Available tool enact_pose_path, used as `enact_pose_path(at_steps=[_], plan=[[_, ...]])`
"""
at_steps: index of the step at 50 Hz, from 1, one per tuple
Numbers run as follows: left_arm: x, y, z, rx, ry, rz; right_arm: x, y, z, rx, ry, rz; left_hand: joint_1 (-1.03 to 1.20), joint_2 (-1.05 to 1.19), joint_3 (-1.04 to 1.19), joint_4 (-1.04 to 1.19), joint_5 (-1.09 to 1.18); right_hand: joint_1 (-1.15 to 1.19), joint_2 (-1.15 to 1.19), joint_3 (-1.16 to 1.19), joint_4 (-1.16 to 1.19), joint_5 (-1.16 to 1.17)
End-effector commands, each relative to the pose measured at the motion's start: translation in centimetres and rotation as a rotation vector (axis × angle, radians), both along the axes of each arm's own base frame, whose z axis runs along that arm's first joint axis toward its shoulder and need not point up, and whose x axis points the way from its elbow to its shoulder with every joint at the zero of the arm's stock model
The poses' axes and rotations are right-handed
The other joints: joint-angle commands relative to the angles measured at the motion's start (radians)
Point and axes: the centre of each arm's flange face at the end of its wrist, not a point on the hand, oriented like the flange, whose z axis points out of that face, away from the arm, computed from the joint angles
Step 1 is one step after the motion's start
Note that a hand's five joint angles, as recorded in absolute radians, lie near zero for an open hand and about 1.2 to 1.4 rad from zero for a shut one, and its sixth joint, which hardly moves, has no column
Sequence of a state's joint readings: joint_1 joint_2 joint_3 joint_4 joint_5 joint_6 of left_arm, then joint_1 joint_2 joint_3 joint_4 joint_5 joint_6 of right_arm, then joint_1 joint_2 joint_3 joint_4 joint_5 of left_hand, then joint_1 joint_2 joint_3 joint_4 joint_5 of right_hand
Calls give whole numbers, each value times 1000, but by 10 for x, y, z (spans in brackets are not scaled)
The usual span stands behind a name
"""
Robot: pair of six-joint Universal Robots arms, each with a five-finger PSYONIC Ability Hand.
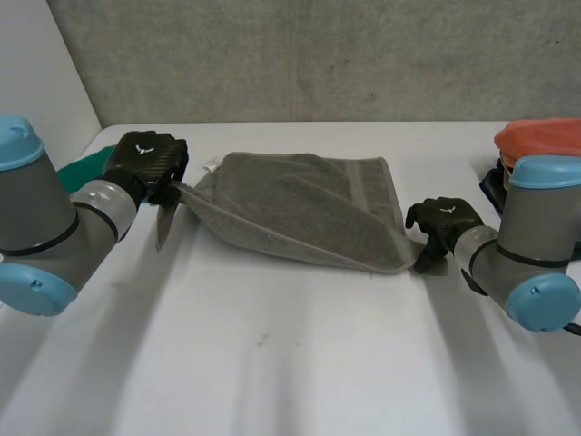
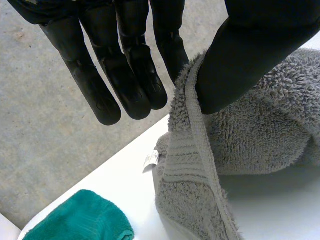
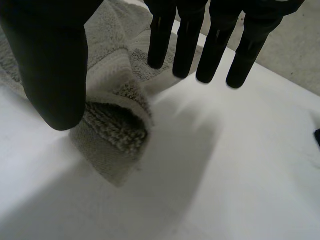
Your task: Fold the laundry.
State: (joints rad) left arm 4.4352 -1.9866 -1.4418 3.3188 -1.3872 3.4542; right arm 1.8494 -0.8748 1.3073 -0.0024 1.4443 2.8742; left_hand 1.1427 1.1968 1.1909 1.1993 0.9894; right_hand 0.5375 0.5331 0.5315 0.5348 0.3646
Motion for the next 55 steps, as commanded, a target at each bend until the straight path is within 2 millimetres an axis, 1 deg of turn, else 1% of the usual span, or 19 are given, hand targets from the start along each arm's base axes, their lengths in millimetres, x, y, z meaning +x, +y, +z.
enact_pose_path(at_steps=[1,3,5,8,11,12,15,16,21,24,28,31,35,39,44,46,50,54,55], plan=[[1,-1,3,-8,6,6,3,-10,-14,36,-47,-17,254,199,205,197,232,331,335,337,333,329],[1,-1,5,-11,9,6,3,-10,-15,41,-45,-19,254,199,205,197,232,445,449,451,448,443],[2,0,9,-20,13,7,2,-10,-12,38,-43,-19,254,199,205,197,232,856,861,862,859,854],[3,1,15,-31,14,10,2,-9,-4,27,-37,-15,254,199,205,197,232,859,863,865,862,857],[5,7,32,-58,20,13,1,-4,28,-24,-39,-2,254,199,205,197,232,859,863,865,862,857],[6,9,38,-67,23,15,0,0,52,-74,-31,9,254,199,205,197,232,859,863,865,862,857],[14,20,66,-105,34,27,-5,8,92,-165,0,27,254,199,205,197,232,859,863,865,862,857],[16,23,73,-115,37,30,-10,15,118,-226,36,39,254,199,205,197,232,859,863,865,862,857],[30,45,121,-200,51,49,-30,36,181,-396,176,35,254,199,205,197,232,859,863,865,862,857],[34,56,135,-203,48,51,-36,59,219,-516,250,36,254,199,205,197,232,859,863,865,862,857],[42,60,135,-142,25,70,-45,82,243,-563,297,25,254,199,205,197,232,859,863,865,862,857],[45,59,126,-90,-3,82,-48,86,238,-513,320,35,254,199,205,197,232,859,863,865,862,857],[44,49,91,24,-92,74,-46,80,209,-388,396,86,254,199,205,197,232,859,863,865,862,857],[36,40,51,100,-209,36,-39,51,158,-243,469,140,254,199,205,197,232,859,863,865,862,857],[30,-4,-2,148,-316,28,-34,16,121,-166,465,104,254,199,205,197,232,859,863,865,862,857],[27,-19,-7,123,-324,47,-31,3,115,-176,454,76,254,199,205,197,232,859,863,865,862,857],[3,-48,13,-50,-294,54,-18,-31,129,-342,392,-7,254,199,205,197,232,859,863,865,862,857],[-15,-76,71,-377,-176,82,-2,-61,194,-713,162,-139,254,199,205,197,232,859,863,865,862,857],[-19,-83,95,-521,-123,100,-2,-64,205,-778,120,-167,254,199,205,197,232,859,863,865,862,857]])
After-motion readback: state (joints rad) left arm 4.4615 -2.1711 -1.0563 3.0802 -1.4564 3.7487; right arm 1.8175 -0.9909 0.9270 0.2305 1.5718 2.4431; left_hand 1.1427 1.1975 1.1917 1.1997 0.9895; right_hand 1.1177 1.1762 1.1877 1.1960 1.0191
